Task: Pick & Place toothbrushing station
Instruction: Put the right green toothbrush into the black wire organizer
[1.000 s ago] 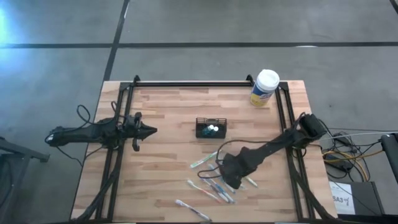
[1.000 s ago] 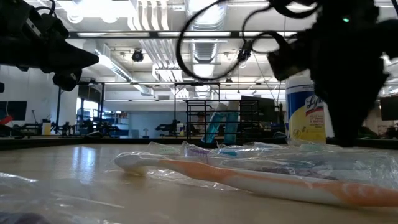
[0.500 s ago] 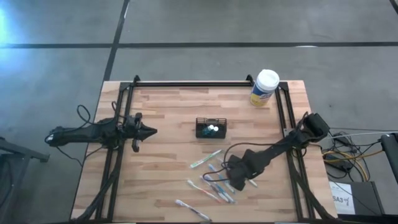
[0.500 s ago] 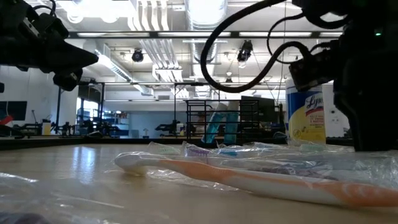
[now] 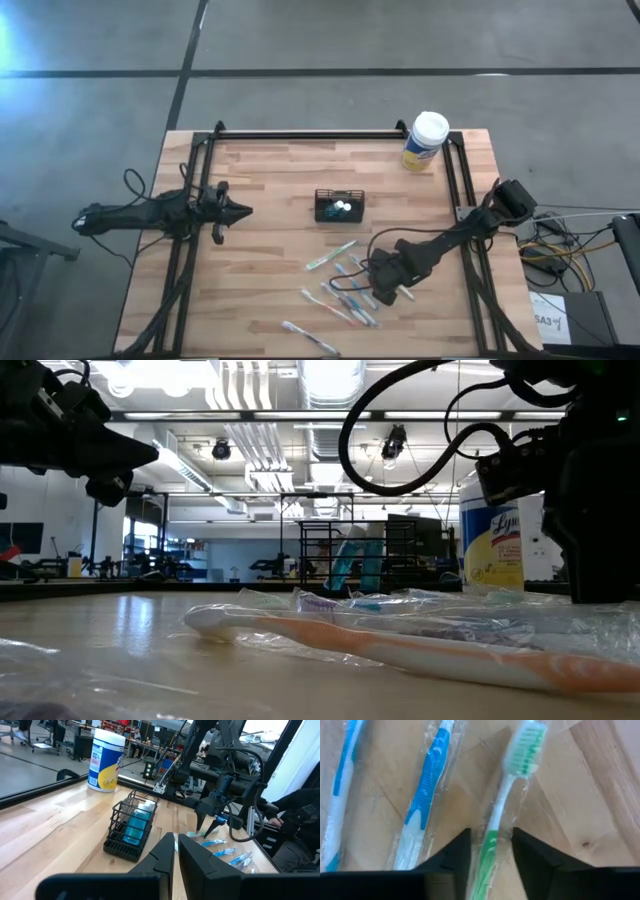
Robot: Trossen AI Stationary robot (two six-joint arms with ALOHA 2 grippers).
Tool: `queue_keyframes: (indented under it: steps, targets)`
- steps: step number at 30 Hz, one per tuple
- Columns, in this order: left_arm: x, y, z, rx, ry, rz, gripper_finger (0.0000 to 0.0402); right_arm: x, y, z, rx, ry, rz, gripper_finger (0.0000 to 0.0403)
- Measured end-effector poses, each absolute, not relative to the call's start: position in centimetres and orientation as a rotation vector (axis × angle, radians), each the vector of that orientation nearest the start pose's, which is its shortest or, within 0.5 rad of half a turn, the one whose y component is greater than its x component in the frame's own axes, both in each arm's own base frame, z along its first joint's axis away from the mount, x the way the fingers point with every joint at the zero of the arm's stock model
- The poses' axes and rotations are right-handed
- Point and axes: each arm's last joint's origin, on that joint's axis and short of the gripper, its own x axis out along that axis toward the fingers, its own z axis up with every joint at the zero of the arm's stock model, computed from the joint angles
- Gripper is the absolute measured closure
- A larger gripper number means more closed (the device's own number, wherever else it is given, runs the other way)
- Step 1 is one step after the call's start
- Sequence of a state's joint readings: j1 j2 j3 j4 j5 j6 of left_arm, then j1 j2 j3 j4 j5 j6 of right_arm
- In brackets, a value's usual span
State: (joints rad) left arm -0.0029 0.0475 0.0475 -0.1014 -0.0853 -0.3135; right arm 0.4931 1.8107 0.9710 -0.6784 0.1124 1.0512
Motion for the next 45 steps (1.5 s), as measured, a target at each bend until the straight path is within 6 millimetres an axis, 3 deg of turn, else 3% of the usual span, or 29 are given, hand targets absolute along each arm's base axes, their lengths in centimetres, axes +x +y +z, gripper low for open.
queue_keyframes:
  steps: [6,12,21,28,34,41,45]
  targets:
    - [9.7,0.2,16.9,-0.31,0.089,0.098,0.0374,26.0,13.9,12.5,0.383,1.404,-0.446,0.0381]
    - [9.7,0.2,16.9,-0.316,0.089,0.095,0.0374,24.6,14.6,14.7,0.333,1.297,-0.472,0.0386]
    - [9.7,0.2,16.8,-0.337,0.1,0.082,0.0374,21.5,16.5,20.5,0.296,0.88,-0.425,0.0397]
    - [9.7,0.2,16.7,-0.333,0.1,0.085,0.0374,19.7,16.4,23.8,0.243,0.622,-0.365,0.0396]
    - [9.8,0.2,16.7,-0.315,0.096,0.085,0.0374,19.6,15.9,25.6,0.154,0.435,-0.326,0.0396]
    - [9.8,0.2,16.5,-0.307,0.099,0.084,0.0374,19.8,14.5,25.2,0.081,0.242,-0.318,0.0395]
    - [9.8,0.2,16.5,-0.3,0.101,0.084,0.0374,20.1,12.9,24.0,0.055,0.176,-0.32,0.0395]
